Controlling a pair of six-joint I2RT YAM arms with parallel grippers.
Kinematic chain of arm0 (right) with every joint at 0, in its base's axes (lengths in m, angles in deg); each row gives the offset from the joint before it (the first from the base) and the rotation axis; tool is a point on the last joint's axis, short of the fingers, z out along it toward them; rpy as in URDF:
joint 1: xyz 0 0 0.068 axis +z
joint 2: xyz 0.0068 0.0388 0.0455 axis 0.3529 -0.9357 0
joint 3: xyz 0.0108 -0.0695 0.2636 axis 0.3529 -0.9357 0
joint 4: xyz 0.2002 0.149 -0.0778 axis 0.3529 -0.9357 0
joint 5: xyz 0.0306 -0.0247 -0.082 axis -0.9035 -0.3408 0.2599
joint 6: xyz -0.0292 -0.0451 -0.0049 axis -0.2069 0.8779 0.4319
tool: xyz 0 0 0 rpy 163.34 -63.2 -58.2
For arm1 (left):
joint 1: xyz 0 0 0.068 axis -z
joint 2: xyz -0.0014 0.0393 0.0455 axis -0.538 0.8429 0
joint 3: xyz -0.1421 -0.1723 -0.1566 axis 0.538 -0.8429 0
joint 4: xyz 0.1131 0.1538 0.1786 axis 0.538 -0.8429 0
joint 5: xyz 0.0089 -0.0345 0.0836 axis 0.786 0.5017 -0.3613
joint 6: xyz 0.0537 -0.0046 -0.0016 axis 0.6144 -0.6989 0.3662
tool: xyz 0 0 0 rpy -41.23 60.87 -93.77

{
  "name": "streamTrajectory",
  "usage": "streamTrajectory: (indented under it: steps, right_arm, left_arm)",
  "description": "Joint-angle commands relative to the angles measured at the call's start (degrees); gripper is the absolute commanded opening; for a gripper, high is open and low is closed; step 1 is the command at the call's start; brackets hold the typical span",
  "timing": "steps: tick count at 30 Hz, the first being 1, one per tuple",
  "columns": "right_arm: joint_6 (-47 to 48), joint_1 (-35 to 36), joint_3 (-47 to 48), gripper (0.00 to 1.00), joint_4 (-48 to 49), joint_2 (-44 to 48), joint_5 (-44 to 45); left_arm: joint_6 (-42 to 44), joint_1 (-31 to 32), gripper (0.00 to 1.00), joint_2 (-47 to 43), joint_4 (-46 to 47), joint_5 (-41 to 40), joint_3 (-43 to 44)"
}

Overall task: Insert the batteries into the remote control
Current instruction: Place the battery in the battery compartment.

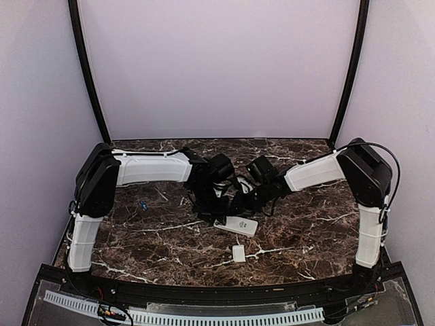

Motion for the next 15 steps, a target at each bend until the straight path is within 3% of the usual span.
streamTrajectory:
  steps: [1, 5, 11, 15]
  right_arm:
    - [4.5, 0.4, 2.2, 0.21, -4.4, 1.8, 0.7]
    - [7.4, -0.5, 3.5, 0.21, -5.5, 1.5, -1.3]
    - [12.1, -1.7, 5.3, 0.22, -7.3, 0.8, -3.8]
    - [15.6, -2.2, 6.7, 0.22, -8.3, 0.3, -6.4]
  left_arm:
    - [1.9, -0.3, 0.44, -3.3, -0.6, -1.5, -2.1]
    - [3.9, -0.2, 0.54, -6.2, 3.1, 0.2, -4.0]
    - [8.0, 0.0, 0.55, -10.7, 8.0, 2.1, -6.8]
    - [16.6, 0.9, 0.57, -17.2, 18.0, 3.8, -14.0]
